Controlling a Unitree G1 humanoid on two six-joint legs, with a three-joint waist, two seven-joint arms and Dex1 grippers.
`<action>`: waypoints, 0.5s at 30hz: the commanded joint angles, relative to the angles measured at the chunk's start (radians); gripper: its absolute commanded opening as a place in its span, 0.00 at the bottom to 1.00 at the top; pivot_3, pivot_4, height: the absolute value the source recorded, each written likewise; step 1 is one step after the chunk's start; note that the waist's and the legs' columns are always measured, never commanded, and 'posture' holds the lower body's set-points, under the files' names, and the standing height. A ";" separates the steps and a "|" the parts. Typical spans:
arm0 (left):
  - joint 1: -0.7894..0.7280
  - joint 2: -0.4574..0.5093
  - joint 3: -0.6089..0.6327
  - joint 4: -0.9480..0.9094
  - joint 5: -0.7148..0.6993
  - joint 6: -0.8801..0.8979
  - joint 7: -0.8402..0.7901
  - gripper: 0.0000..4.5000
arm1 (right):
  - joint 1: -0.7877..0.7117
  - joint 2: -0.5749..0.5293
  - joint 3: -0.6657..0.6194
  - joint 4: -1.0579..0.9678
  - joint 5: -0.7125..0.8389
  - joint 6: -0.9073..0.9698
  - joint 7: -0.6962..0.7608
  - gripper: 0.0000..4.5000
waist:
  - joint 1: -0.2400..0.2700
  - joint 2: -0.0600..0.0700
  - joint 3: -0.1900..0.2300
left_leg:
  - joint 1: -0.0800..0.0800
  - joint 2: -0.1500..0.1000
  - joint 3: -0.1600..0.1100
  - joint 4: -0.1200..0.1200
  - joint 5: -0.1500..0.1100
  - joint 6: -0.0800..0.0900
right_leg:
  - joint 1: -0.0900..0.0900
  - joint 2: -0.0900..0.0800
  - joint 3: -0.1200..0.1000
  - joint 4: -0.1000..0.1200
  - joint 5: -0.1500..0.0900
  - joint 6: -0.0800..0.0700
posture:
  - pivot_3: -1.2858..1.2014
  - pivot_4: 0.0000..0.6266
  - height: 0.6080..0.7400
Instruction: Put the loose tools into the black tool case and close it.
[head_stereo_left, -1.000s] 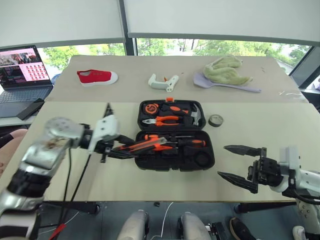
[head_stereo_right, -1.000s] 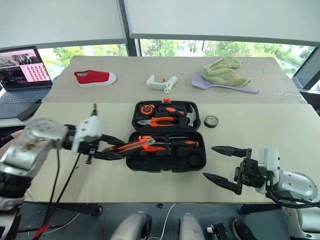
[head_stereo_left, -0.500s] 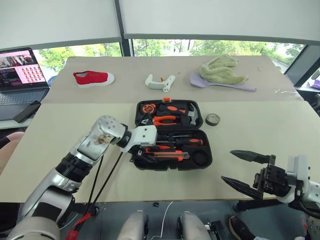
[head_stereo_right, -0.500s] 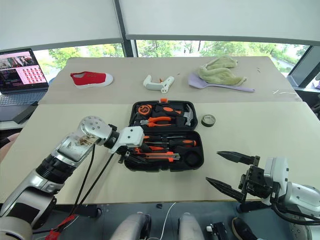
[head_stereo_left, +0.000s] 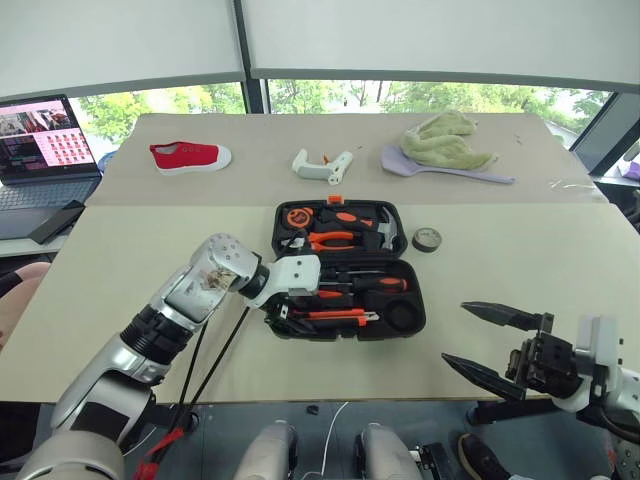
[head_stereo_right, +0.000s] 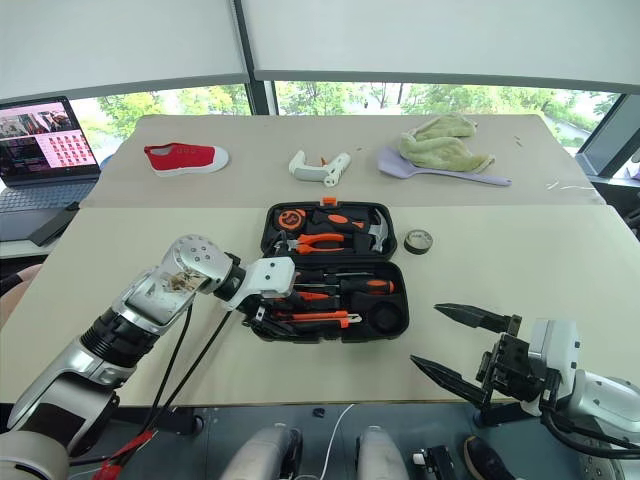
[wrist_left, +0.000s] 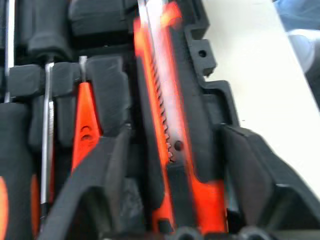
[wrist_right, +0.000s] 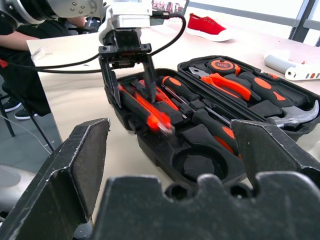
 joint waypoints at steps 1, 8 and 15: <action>0.005 -0.029 0.027 -0.013 -0.029 -0.021 0.007 0.97 | -0.015 0.000 -0.014 -0.018 0.016 -0.021 -0.002 1.00 | 0.000 0.000 0.000 | 0.000 0.000 0.000 0.000 0.000 0.000 | 0.000 0.000 0.000 0.000 0.000 0.000 | 0.52 0.24 1.00; 0.021 -0.061 0.147 -0.026 -0.150 -0.067 0.001 0.97 | -0.025 0.002 -0.006 -0.011 0.013 -0.020 0.002 1.00 | 0.002 0.000 0.000 | -0.001 0.000 0.000 0.001 0.000 0.000 | 0.000 0.000 0.000 0.000 0.000 0.000 | 0.52 0.24 1.00; 0.061 -0.044 0.112 0.042 -0.075 -0.176 0.024 0.56 | -0.035 0.010 0.008 0.000 0.006 -0.025 0.001 1.00 | 0.003 0.000 0.000 | 0.000 0.000 0.000 0.001 0.000 0.000 | 0.000 0.000 0.000 0.000 0.000 0.000 | 0.52 0.24 1.00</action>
